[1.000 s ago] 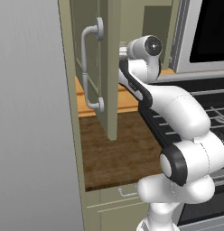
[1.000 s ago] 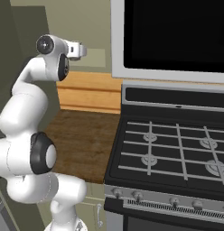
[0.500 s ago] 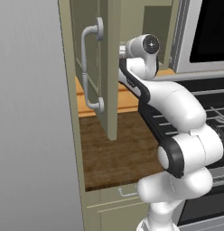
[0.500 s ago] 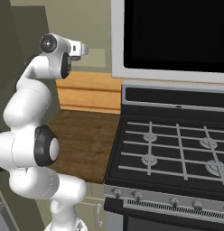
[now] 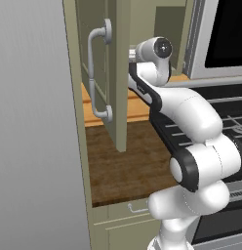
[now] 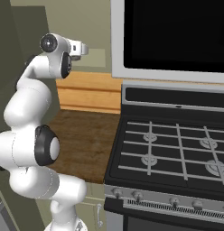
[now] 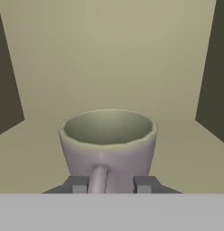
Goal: Gather all objects into one cabinet and sort the glasses and bowls to opposite sides.
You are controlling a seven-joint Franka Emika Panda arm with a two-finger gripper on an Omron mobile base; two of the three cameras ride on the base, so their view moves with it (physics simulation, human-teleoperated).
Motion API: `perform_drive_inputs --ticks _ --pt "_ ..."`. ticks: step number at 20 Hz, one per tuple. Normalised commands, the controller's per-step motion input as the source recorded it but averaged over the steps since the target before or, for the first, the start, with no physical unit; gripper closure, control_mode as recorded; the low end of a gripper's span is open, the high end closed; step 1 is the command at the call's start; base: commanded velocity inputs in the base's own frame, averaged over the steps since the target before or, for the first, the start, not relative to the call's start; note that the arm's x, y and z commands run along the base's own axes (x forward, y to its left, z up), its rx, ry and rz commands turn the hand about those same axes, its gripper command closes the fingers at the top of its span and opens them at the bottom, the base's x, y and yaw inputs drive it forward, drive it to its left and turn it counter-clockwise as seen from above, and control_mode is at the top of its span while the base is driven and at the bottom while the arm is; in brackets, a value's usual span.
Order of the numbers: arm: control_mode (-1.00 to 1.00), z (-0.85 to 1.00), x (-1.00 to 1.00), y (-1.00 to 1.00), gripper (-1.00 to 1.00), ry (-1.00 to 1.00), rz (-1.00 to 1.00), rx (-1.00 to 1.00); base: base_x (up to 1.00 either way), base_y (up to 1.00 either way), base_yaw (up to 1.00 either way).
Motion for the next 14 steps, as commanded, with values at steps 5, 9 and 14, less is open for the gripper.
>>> perform_drive_inputs --ticks 5,9,14 --pt "-1.0 0.0 0.0 0.0 1.0 0.0 0.0 0.0 0.0 0.0 0.0" --pt "-1.0 0.0 0.0 0.0 1.0 0.0 0.0 0.0 0.0 0.0 0.0" --pt "-1.0 0.0 -0.22 0.0 1.0 -0.01 0.0 0.0 0.0 0.0 0.0"
